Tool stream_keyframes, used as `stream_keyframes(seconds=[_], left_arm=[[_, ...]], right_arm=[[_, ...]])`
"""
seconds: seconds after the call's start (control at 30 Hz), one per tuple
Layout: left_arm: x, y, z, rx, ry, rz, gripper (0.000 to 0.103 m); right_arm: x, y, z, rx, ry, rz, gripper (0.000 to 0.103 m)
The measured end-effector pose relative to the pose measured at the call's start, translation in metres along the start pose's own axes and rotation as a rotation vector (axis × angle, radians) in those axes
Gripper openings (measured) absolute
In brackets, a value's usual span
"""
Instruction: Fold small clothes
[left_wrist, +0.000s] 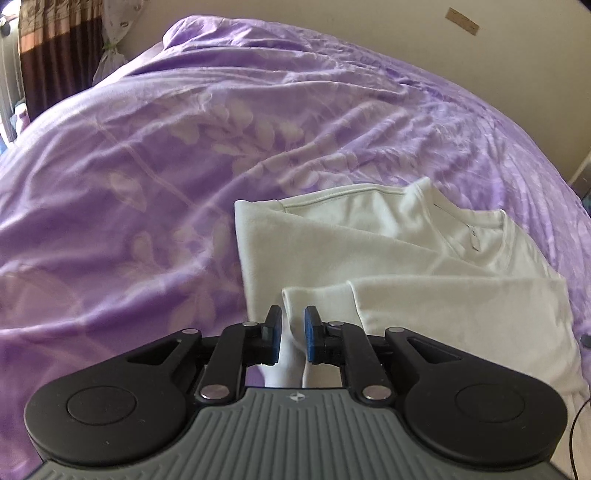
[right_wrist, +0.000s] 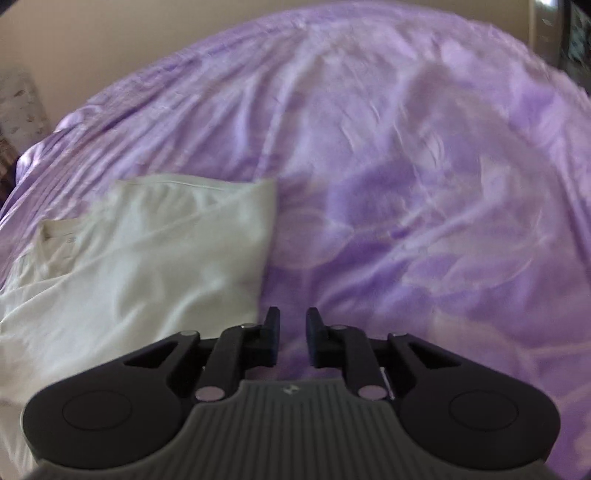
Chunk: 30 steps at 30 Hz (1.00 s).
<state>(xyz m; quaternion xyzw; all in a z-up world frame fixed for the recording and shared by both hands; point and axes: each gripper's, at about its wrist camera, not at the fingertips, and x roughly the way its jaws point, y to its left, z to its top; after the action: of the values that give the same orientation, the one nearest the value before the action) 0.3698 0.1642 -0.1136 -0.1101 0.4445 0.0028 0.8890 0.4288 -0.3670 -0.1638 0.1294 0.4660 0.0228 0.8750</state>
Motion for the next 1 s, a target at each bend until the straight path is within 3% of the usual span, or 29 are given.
stream_keyframes(seconds=[0.23, 0.4, 0.5, 0.7, 0.83, 1.0], left_arm=[[-0.041, -0.018, -0.025, 0.102, 0.007, -0.042, 0.013], [-0.029, -0.029, -0.037, 0.099, 0.032, -0.026, 0.013], [-0.007, -0.033, -0.048, 0.111, 0.096, 0.039, 0.013], [0.006, -0.040, -0.056, 0.150, 0.109, 0.095, 0.013], [-0.002, -0.035, -0.051, 0.130, 0.134, 0.081, 0.013], [-0.038, -0.050, -0.054, 0.210, 0.149, 0.102, 0.016]], right_arm=[[-0.044, 0.033, -0.026, -0.170, 0.029, 0.084, 0.017], [-0.039, 0.045, -0.051, -0.285, 0.060, 0.032, 0.018], [-0.027, 0.032, -0.061, -0.257, 0.098, 0.001, 0.018], [-0.002, 0.013, -0.078, -0.211, 0.136, 0.005, 0.016], [-0.001, 0.017, -0.075, -0.220, 0.154, -0.010, 0.016], [-0.023, 0.024, -0.063, -0.219, 0.176, -0.022, 0.020]])
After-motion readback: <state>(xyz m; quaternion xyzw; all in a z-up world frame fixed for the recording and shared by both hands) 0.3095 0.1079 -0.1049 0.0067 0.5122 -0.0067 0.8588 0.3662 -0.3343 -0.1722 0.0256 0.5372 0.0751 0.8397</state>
